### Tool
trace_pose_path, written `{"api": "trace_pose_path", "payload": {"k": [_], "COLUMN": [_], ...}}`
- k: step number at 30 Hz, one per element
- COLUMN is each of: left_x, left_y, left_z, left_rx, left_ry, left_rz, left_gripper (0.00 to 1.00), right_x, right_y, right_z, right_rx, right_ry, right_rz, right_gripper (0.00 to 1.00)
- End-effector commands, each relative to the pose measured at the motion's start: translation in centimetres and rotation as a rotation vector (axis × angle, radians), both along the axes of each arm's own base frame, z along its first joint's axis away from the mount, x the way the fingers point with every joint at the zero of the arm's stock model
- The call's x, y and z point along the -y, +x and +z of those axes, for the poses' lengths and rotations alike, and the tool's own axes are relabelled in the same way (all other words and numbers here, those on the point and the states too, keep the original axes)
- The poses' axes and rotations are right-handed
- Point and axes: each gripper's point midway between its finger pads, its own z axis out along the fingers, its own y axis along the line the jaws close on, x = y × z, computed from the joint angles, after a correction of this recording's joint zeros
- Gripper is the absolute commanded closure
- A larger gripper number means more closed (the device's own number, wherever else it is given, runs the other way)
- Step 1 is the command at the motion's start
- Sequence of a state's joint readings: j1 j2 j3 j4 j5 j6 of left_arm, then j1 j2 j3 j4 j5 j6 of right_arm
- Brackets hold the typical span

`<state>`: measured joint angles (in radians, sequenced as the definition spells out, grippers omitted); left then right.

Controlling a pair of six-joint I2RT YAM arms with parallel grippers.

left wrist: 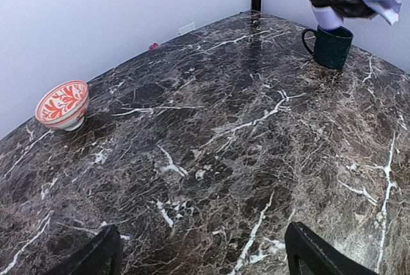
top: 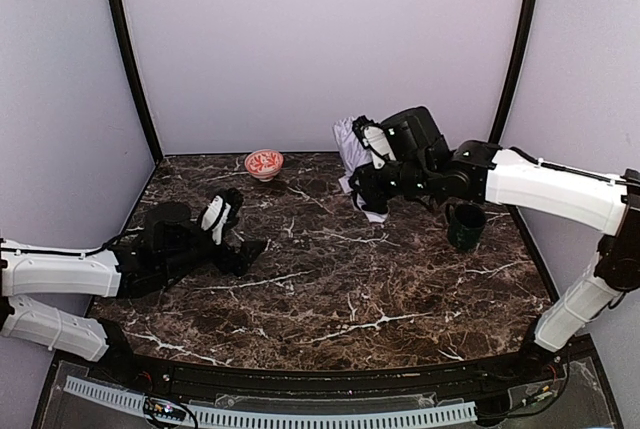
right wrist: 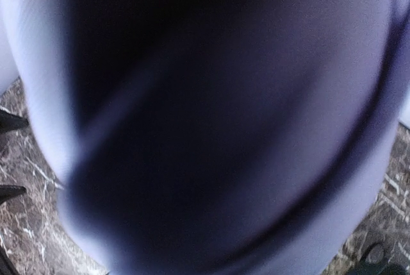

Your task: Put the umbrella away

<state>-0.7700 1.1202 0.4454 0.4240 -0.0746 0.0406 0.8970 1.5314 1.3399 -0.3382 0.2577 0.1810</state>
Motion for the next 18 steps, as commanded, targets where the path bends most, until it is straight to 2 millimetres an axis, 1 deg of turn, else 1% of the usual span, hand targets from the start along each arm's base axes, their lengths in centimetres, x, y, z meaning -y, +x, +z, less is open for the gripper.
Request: {"api": "trace_pose_path", "payload": {"k": [1,2,4,5,7,10,12,15,17,18], "left_x": [2.3,2.5,2.9,3.0,3.3,3.5,3.6,3.6,3.5,3.5], "left_y": [-0.5,-0.6,-0.7,-0.7,-0.8,-1.0,-1.1,-1.3,-1.4,-1.4], "left_z": [1.4,1.3,1.0,0.9,0.6,0.1,0.0,-0.1,-0.1,-0.1], "left_rx": [0.008,0.007,0.000,-0.004,-0.012,-0.023,-0.029,-0.031,-0.026,-0.024], "left_ry": [-0.013,-0.006,0.004,0.008,0.017,0.024,0.028,0.041,0.049,0.053], "left_rz": [-0.078,-0.088,-0.098,-0.100,-0.108,-0.117,-0.125,-0.135,-0.134,-0.133], "left_gripper": [0.10,0.10,0.10,0.10,0.10,0.10,0.10,0.10,0.10,0.10], "right_x": [1.5,1.7,1.9,2.1,2.3,2.0,1.6,1.5,1.5,1.5], "right_y": [-2.3,-2.9,-3.7,-4.0,-4.9,-5.9,-6.8,-7.7,-8.0,-8.1], "right_z": [-5.1,-6.2,-9.7,-10.9,-13.0,-15.8,-17.6,-20.0,-21.4,-21.9], "right_rx": [-0.245,-0.285,-0.373,-0.405,-0.467,-0.552,-0.623,-0.693,-0.728,-0.741], "right_ry": [-0.090,-0.108,-0.167,-0.189,-0.221,-0.250,-0.268,-0.307,-0.328,-0.334], "right_rz": [-0.065,-0.061,-0.060,-0.064,-0.055,-0.022,0.016,0.049,0.062,0.065], "right_gripper": [0.91,0.90,0.89,0.89,0.89,0.86,0.82,0.77,0.71,0.64]}}
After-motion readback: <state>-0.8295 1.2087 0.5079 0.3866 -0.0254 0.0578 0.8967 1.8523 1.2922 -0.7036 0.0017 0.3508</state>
